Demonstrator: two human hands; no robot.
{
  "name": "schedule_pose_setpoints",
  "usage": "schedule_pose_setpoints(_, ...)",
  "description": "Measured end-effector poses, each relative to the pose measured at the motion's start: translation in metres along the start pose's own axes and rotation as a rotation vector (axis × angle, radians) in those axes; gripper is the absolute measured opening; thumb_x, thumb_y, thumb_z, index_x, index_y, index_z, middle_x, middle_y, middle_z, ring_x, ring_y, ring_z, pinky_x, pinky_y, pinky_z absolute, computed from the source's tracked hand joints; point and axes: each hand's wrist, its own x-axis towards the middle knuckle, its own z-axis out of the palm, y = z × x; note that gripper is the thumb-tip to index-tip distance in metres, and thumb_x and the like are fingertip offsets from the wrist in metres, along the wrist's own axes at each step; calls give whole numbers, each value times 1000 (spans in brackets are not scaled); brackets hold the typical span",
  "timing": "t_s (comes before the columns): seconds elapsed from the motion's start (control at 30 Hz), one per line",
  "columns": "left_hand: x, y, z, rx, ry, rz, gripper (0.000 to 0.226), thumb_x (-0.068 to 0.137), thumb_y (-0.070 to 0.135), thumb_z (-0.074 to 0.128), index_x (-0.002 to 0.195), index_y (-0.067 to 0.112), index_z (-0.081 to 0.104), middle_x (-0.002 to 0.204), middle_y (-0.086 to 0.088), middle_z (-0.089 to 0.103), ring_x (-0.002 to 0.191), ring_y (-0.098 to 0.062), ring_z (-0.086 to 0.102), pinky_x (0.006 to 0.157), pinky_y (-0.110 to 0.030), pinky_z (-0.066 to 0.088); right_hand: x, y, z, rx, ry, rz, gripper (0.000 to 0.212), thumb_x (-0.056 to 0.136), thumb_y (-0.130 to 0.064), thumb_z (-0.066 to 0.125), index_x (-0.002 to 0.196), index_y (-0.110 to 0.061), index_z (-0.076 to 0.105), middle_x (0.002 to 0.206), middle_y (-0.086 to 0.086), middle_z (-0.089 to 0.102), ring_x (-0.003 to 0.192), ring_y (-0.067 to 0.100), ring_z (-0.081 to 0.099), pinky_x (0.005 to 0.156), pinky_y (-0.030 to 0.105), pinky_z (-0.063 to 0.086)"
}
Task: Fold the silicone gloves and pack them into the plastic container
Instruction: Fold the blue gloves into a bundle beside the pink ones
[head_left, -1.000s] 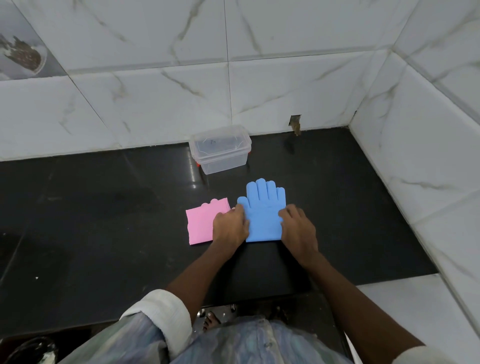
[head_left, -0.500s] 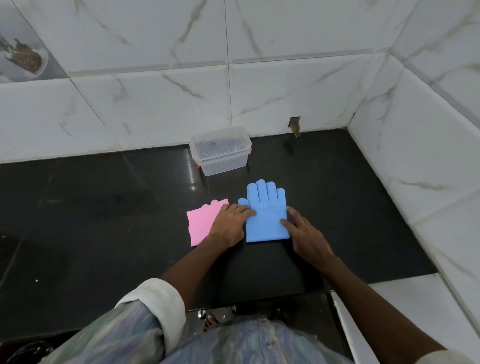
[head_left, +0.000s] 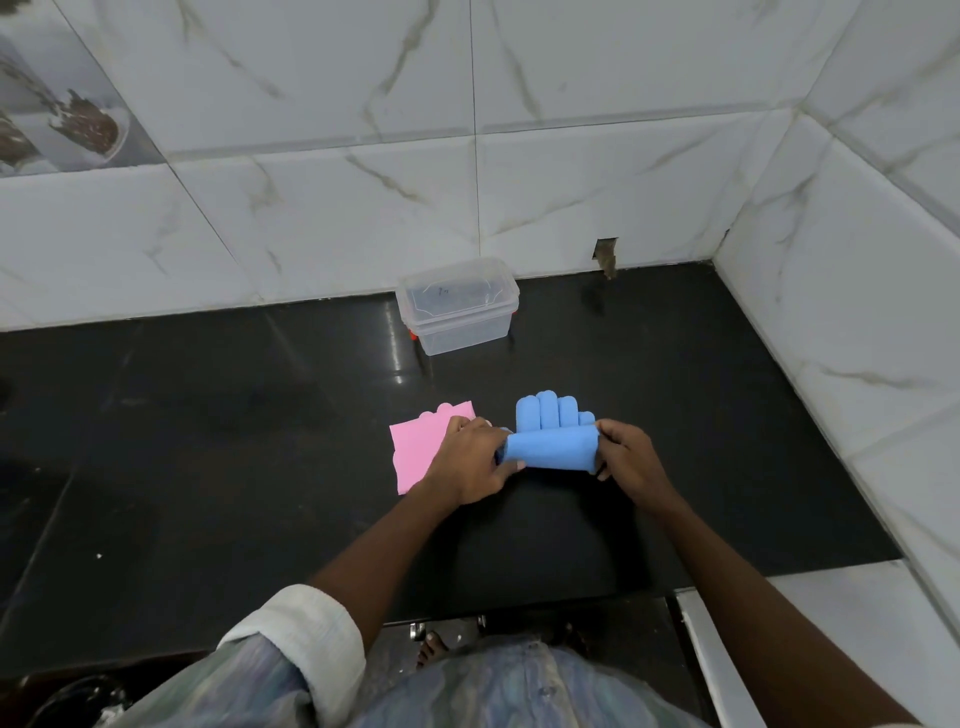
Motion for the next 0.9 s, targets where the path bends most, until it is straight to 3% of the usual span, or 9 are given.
schedule_pose_setpoints(0.07, 3, 5, 2, -50, 22, -60, 34, 101, 52, 55, 96, 20, 65, 94, 0, 66, 96, -20, 60, 104, -38, 39, -2, 2, 2, 102, 10, 43, 25, 95, -16, 48, 83, -8, 69, 66, 10, 66, 59, 20, 65, 54, 32, 51)
schedule_pose_setpoints(0.13, 7, 10, 1, -105, 24, -98, 37, 106, 48, 50, 108, 17, 71, 98, -3, 73, 97, -22, 64, 107, -40, 39, -6, 4, 5, 251, 82, 49, 37, 91, -29, 49, 87, 3, 66, 67, 10, 62, 63, 24, 58, 55, 32, 46)
schedule_pose_setpoints(0.23, 12, 16, -1, -181, 20, -139, 39, 108, 45, 46, 113, 17, 73, 104, -1, 78, 100, -24, 68, 111, -42, 37, -14, 2, 7, 349, 134, -30, 44, 95, -42, 55, 96, 1, 68, 83, 4, 69, 75, 11, 62, 63, 24, 50)
schedule_pose_setpoints(0.3, 16, 19, -4, -193, -13, -189, 43, 109, 47, 43, 112, 17, 74, 106, -2, 79, 102, -25, 68, 112, -42, 36, -15, -2, 9, 222, 125, -77, 30, 97, -36, 70, 88, -7, 70, 86, 7, 73, 77, 9, 66, 67, 24, 54)
schedule_pose_setpoints(0.37, 21, 22, -5, -184, -37, -249, 50, 110, 50, 38, 102, 15, 74, 99, -3, 77, 97, -26, 66, 109, -42, 35, -10, -4, 13, 79, 174, -52, 34, 93, -31, 77, 75, -6, 62, 75, 9, 67, 67, 10, 60, 64, 33, 51)
schedule_pose_setpoints(0.53, 21, 31, 0, -112, 21, -356, 59, 110, 48, 32, 83, 11, 71, 87, -5, 71, 91, -26, 63, 102, -42, 34, 2, -11, 22, -164, 252, 76, 40, 96, -37, 71, 78, -3, 63, 77, 10, 67, 77, 26, 64, 76, 44, 50)
schedule_pose_setpoints(0.63, 19, 33, 4, -31, 91, -368, 54, 109, 44, 35, 89, 10, 72, 99, -8, 74, 96, -27, 65, 97, -42, 38, 6, -20, 27, -303, 271, 116, 37, 97, -43, 65, 78, -13, 58, 74, -2, 61, 77, 22, 62, 70, 35, 45)
schedule_pose_setpoints(0.8, 15, 32, 6, 58, 147, -343, 50, 107, 46, 41, 103, 12, 78, 118, -4, 66, 113, -23, 57, 102, -41, 43, 1, -20, 40, -469, 386, 101, 35, 104, -43, 53, 87, -13, 54, 82, 5, 65, 81, 31, 67, 70, 38, 45)
schedule_pose_setpoints(0.9, 9, 34, 6, -6, 247, -342, 27, 101, 42, 55, 113, 19, 64, 123, 2, 57, 111, -19, 57, 99, -37, 47, -3, -21, 52, -543, 452, 83, 24, 104, -37, 54, 105, -13, 56, 105, 8, 65, 90, 31, 69, 70, 36, 45)
